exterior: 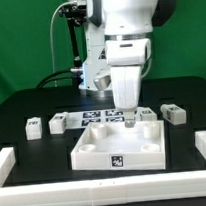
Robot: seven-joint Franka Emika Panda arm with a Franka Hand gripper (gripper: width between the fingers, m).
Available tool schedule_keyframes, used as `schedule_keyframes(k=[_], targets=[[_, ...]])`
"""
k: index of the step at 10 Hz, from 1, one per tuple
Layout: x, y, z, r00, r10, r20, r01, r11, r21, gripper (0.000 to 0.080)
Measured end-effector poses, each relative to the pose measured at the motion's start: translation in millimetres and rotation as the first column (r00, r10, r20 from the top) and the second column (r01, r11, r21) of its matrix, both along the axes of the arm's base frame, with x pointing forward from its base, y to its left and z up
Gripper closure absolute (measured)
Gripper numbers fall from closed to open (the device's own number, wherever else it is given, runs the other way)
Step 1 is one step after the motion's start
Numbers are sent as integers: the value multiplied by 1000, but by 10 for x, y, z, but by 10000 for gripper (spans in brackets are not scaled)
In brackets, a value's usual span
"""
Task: Assemble one leg
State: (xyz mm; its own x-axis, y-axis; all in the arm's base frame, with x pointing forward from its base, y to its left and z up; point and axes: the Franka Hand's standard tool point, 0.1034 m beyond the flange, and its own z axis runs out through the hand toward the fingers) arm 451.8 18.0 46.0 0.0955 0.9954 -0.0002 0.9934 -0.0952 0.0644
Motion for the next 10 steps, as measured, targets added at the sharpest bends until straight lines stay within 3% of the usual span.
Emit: schedule_keyframes(k=[2,5,9,10], targets=[[-153,-150,-114,999,-10,-33,10,1000,1,150],[-192,-95,-353,997,-1,-71,1,1000,9,150],[-205,-71,-385,995,-49,-87,50,999,7,150],[-216,-72,-397,995,-50,-89,51,999,7,269]])
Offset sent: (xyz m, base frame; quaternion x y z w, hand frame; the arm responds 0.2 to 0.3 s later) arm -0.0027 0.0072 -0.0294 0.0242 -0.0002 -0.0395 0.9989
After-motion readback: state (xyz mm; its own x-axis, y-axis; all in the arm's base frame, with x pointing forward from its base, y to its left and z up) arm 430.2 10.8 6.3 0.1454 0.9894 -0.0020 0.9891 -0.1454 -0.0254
